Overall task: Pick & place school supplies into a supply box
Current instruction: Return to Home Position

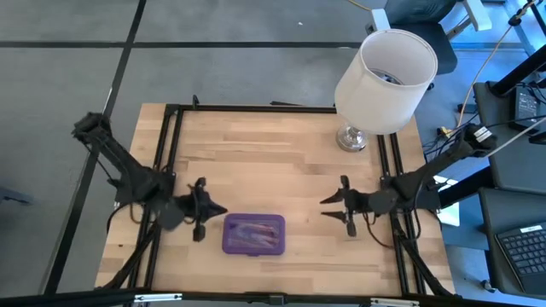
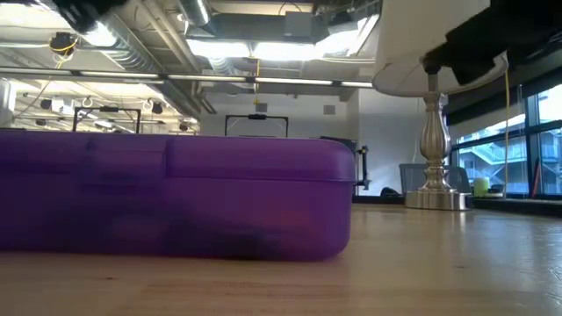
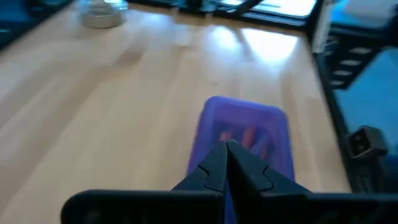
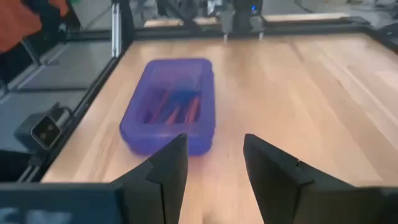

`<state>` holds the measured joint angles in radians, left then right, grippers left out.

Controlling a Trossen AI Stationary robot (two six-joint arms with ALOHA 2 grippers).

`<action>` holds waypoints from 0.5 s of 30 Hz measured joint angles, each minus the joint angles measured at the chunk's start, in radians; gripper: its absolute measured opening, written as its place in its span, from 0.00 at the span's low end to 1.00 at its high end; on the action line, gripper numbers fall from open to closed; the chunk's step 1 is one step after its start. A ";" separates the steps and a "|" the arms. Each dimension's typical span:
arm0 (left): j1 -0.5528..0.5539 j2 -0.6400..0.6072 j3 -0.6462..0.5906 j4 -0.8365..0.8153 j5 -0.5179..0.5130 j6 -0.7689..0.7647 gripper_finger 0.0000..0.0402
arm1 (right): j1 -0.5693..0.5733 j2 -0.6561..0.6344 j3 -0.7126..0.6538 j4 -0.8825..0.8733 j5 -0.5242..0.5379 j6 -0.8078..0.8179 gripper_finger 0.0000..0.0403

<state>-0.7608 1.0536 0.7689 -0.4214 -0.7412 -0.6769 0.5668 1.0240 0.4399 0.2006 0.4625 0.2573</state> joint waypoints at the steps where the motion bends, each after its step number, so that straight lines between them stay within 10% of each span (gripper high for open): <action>1: 0.036 -0.027 -0.052 0.085 0.054 0.050 0.01 | -0.004 -0.013 -0.016 0.019 0.003 0.000 0.40; 9: 0.386 -0.252 -0.335 0.374 0.428 0.302 0.01 | -0.055 -0.059 -0.113 0.060 0.002 0.029 0.40; 15: 0.506 -0.469 -0.478 0.444 0.495 0.412 0.01 | -0.061 -0.063 -0.216 0.224 0.001 0.025 0.40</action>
<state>-0.2549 0.5844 0.2905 0.0229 -0.2462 -0.2653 0.5056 0.9608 0.2243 0.4251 0.4632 0.2819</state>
